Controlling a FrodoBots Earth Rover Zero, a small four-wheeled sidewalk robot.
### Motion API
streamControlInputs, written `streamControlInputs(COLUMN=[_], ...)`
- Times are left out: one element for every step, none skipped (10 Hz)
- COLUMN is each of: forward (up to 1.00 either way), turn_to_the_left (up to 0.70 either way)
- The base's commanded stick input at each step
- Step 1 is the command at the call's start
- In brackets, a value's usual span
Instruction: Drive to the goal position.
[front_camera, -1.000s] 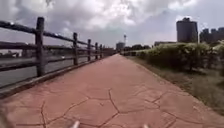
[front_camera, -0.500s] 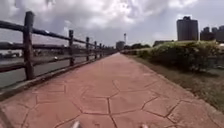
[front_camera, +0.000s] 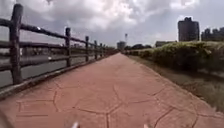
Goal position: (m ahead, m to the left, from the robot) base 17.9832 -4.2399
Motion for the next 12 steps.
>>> streamControlInputs(forward=[0.70, 0.70, 0.70, 0.70, 0.70, 0.70, 0.70, 0.70, 0.70, 0.70, 0.70, 0.70], turn_to_the_left=[0.00, 0.00, 0.00, 0.00, 0.00, 0.00, 0.00, 0.00, -0.05, -0.18, -0.35, -0.35])
